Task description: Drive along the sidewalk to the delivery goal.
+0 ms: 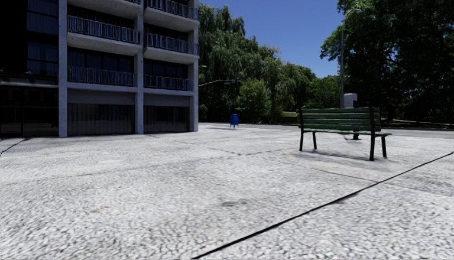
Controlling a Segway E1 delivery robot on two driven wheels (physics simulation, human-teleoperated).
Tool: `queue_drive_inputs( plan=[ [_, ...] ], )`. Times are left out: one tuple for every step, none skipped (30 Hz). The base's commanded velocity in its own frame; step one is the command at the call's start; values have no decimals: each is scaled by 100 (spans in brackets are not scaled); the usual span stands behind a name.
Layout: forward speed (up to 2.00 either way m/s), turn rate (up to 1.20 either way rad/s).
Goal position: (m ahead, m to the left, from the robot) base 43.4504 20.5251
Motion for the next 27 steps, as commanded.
queue_drive_inputs(
  plan=[
    [200, 0],
    [200, 0],
    [200, 0],
    [200, 0],
    [200, 0],
    [200, 0],
    [200, 0],
    [200, 0],
    [200, 0],
    [200, 0],
    [200, 0],
    [200, 0],
    [200, 0],
    [200, 0],
    [200, 0],
    [200, 0],
    [200, 0],
    [200, 0],
    [200, 0],
    [200, 0],
    [200, 0],
    [200, 0],
    [200, 0],
    [200, 0],
    [200, 0],
    [200, 0],
    [200, 0]
  ],
)
